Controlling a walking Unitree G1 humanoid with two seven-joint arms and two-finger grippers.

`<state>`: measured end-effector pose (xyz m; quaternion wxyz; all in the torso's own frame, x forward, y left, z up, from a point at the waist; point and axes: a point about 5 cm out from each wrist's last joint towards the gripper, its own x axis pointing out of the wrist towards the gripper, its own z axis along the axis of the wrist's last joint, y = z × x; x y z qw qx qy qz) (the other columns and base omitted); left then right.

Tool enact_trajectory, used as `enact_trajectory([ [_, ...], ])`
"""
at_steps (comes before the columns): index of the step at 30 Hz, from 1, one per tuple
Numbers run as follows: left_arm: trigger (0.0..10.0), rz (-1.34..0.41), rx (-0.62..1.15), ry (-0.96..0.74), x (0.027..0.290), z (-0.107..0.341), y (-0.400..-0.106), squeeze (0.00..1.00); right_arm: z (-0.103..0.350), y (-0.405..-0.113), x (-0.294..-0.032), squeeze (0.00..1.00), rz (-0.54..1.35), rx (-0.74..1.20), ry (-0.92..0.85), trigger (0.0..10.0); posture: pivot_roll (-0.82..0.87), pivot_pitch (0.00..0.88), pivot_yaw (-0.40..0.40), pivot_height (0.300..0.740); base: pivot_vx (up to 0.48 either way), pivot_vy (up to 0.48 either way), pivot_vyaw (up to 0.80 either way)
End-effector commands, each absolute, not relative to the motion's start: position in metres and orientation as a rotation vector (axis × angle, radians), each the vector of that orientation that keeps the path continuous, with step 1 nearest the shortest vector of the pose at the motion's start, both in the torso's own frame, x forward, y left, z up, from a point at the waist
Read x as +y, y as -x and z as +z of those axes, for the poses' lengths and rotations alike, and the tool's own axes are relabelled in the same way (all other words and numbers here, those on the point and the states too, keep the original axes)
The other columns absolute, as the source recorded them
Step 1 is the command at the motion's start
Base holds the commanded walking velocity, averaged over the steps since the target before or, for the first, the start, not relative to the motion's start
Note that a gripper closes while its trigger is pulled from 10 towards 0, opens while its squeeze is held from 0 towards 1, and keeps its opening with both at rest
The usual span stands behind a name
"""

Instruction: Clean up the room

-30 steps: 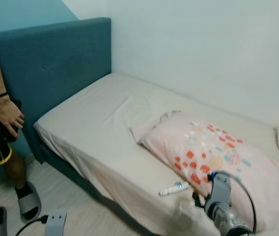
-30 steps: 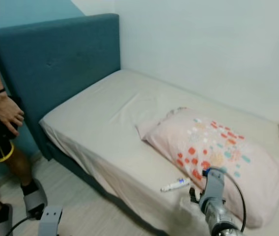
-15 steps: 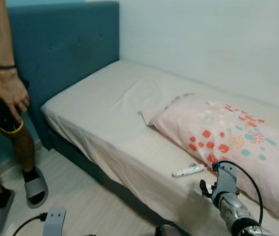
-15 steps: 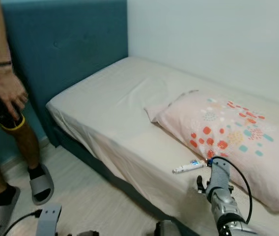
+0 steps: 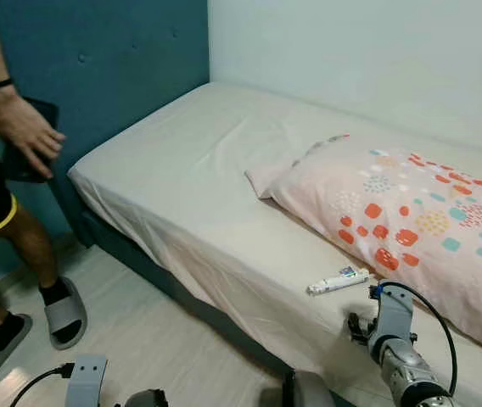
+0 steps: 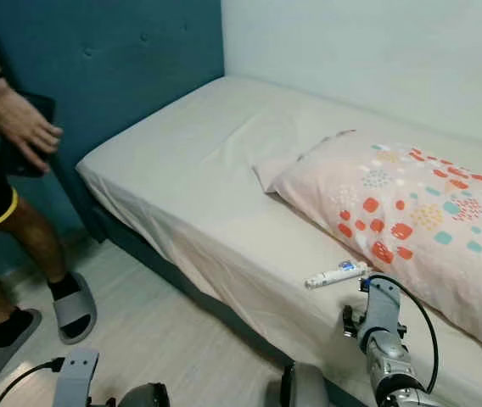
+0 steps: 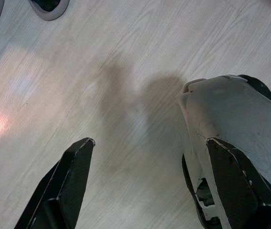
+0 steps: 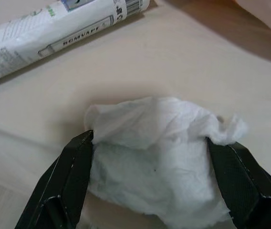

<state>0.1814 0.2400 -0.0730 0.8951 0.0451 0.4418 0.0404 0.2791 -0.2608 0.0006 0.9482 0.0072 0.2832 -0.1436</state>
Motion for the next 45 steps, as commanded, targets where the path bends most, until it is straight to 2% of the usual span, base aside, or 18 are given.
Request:
enact_trajectory([
  [1,10.0,0.066,0.986,-0.108,0.243,-0.081,-0.165,0.00,-0.012,-0.267,-0.258,0.00,-0.299,0.633,-0.030,6.2,0.07,0.113,-0.039,0.541,0.000,0.000,0.00],
  [2,10.0,0.068,0.985,-0.110,0.244,-0.081,-0.163,0.00,-0.012,-0.267,-0.258,0.00,-0.301,0.631,-0.037,0.0,0.08,0.130,-0.036,0.541,0.000,0.000,0.00],
  [8,10.0,0.077,0.975,-0.112,0.246,-0.081,-0.159,0.00,-0.005,-0.274,-0.258,0.00,-0.311,0.578,-0.112,0.0,0.08,0.149,-0.031,0.541,0.000,0.000,0.00],
  [10,10.0,0.078,0.967,-0.114,0.248,-0.081,-0.157,0.00,0.005,-0.285,-0.257,0.00,-0.315,0.504,-0.229,0.0,0.09,0.159,-0.029,0.541,0.000,0.000,0.00],
  [11,10.0,0.078,0.967,-0.114,0.248,-0.081,-0.157,0.00,0.005,-0.285,-0.257,0.00,-0.315,0.504,-0.229,0.0,0.09,0.159,-0.029,0.541,0.000,0.000,0.00],
  [12,10.0,0.075,0.965,-0.117,0.249,-0.081,-0.156,0.00,0.014,-0.294,-0.255,0.00,-0.323,0.434,-0.367,0.0,0.08,0.165,-0.027,0.541,0.000,0.000,0.00],
  [13,10.0,0.073,0.964,-0.118,0.249,-0.081,-0.156,0.00,0.017,-0.297,-0.254,0.00,-0.326,0.406,-0.426,0.0,0.08,0.167,-0.027,0.541,0.000,0.000,0.00],
  [19,10.0,0.065,0.965,-0.124,0.250,-0.081,-0.154,0.00,0.026,-0.306,-0.251,0.00,-0.338,0.334,-0.571,0.0,0.08,0.175,-0.024,0.541,0.000,0.000,0.00],
  [20,10.0,0.062,0.966,-0.127,0.250,-0.082,-0.154,0.00,0.029,-0.309,-0.248,0.00,-0.333,0.306,-0.655,0.0,0.08,0.180,-0.023,0.541,0.000,0.000,0.00],
  [22,10.0,0.060,0.966,-0.129,0.250,-0.082,-0.153,0.00,0.031,-0.312,-0.247,0.00,-0.328,0.288,-0.711,0.0,0.08,0.180,-0.023,0.541,0.000,0.000,0.00],
  [25,10.0,0.056,0.970,-0.134,0.251,-0.082,-0.152,0.00,0.036,-0.321,-0.230,0.00,-0.237,0.275,-0.784,0.0,0.09,0.184,-0.022,0.541,0.000,0.000,0.00],
  [26,10.0,0.055,0.971,-0.137,0.251,-0.082,-0.151,0.00,0.037,-0.325,-0.220,0.00,-0.210,0.300,-0.763,0.9,0.09,0.184,-0.022,0.541,0.000,0.000,0.00],
  [27,10.0,0.055,0.971,-0.137,0.251,-0.082,-0.151,0.00,0.037,-0.325,-0.220,0.00,-0.210,0.300,-0.763,0.9,0.09,0.184,-0.022,0.541,0.000,0.000,0.00],
  [28,10.0,0.054,0.971,-0.138,0.251,-0.082,-0.151,0.00,0.037,-0.327,-0.213,0.00,-0.195,0.316,-0.748,4.2,0.09,0.188,-0.024,0.541,0.000,0.000,0.00],
  [31,10.0,0.054,0.972,-0.139,0.251,-0.082,-0.151,0.00,0.038,-0.329,-0.209,0.00,-0.191,0.317,-0.746,4.2,0.10,0.190,-0.026,0.541,0.000,0.000,0.00],
  [32,10.0,0.053,0.972,-0.142,0.251,-0.083,-0.150,0.00,0.044,-0.334,-0.208,0.00,-0.216,0.281,-0.778,0.0,0.10,0.190,-0.026,0.541,0.000,0.000,0.00],
  [40,10.0,0.046,0.978,-0.148,0.251,-0.083,-0.150,0.00,0.052,-0.338,-0.214,0.00,-0.231,0.226,-0.820,0.0,0.10,0.192,-0.024,0.541,0.000,0.000,0.00],
  [45,10.0,0.035,0.981,-0.151,0.251,-0.083,-0.150,0.00,0.067,-0.343,-0.221,0.00,-0.204,0.117,-0.900,0.0,0.09,0.195,-0.024,0.541,0.000,0.000,0.00],
])
